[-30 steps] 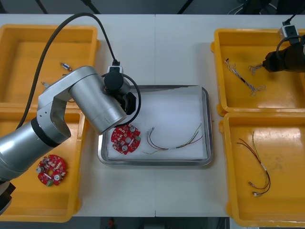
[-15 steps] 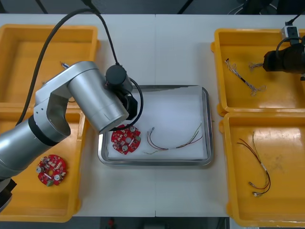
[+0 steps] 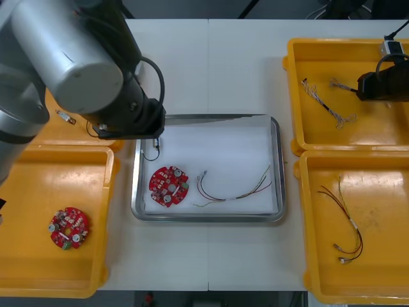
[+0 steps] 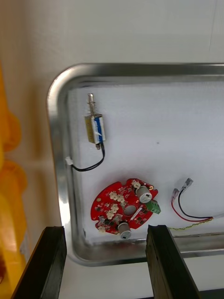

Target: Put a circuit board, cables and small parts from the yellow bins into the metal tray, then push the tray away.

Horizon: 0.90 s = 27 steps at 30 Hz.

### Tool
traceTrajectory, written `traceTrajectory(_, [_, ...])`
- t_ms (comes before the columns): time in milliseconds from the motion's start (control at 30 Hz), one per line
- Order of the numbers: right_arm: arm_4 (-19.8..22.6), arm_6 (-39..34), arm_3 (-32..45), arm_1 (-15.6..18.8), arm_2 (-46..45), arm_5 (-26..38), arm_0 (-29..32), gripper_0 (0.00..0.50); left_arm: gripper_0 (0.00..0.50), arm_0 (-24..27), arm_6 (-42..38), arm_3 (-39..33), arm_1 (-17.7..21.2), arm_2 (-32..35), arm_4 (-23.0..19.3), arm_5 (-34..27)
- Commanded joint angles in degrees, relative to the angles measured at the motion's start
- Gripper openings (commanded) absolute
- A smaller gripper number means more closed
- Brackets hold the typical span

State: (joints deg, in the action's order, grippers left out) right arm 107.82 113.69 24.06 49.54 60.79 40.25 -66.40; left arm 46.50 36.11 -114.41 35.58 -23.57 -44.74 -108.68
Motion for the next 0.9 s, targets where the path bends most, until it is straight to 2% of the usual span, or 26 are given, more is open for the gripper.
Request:
traceTrajectory(33, [-5.34,-0.57,3.18,5.74,-5.16,5.63,0.30,0.000,0.500,4.47,-1.57,1.21,6.78,6.08,-6.77,-1.19])
traceTrajectory(167, [-8.76,-0.57,5.55,8.38,-7.88,11.08,0.30,0.000,0.500,6.58,-1.83,5.08,10.47,7.84,-10.81,-1.32])
traceTrajectory(300, [-9.55,-0.57,7.05,9.96,-8.50,14.59,0.30,0.000,0.500,7.55,-2.01,9.47,12.14,10.21,-12.57,-1.32])
traceTrajectory(467, [-9.55,-0.57,7.66,10.31,-8.59,17.14,0.39,0.000,0.500,9.22,-2.09,16.68,12.76,13.03,-12.30,-1.32])
traceTrajectory(600, [-9.55,-0.57,8.10,10.13,-8.59,18.63,0.83,0.007,0.500,11.50,-2.09,23.18,13.37,13.82,-9.05,-1.32])
traceTrajectory(667, [-9.55,-0.57,8.72,10.05,-8.50,18.72,1.27,0.054,0.500,12.21,-1.92,25.73,13.72,14.17,-6.85,-1.32])
traceTrajectory(700, [-9.73,-0.48,9.25,10.05,-8.50,18.72,1.80,0.136,0.500,12.56,-1.83,27.58,13.99,14.17,-5.89,-1.10])
traceTrajectory(733, [-9.99,-0.22,9.95,10.05,-8.59,18.55,2.06,0.260,0.500,12.73,-1.57,29.42,14.60,14.17,-5.80,-0.04])
traceTrajectory(767, [-10.08,-0.04,10.21,10.05,-8.50,18.55,2.24,0.326,0.500,12.82,-1.30,30.30,14.95,14.08,-5.80,0.66])
traceTrajectory(800, [-10.70,0.31,10.83,10.05,-8.50,18.55,2.50,0.440,0.500,12.82,-0.25,31.97,15.48,14.08,-5.80,1.98])
traceTrajectory(833, [-11.75,0.66,11.53,10.05,-8.50,18.63,2.68,0.496,0.500,12.82,1.60,33.46,16.18,14.08,-5.98,3.30])
traceTrajectory(900, [-13.86,1.19,12.59,10.05,-8.59,19.16,2.76,0.500,0.500,12.82,4.94,35.75,17.06,13.99,-6.24,5.05])
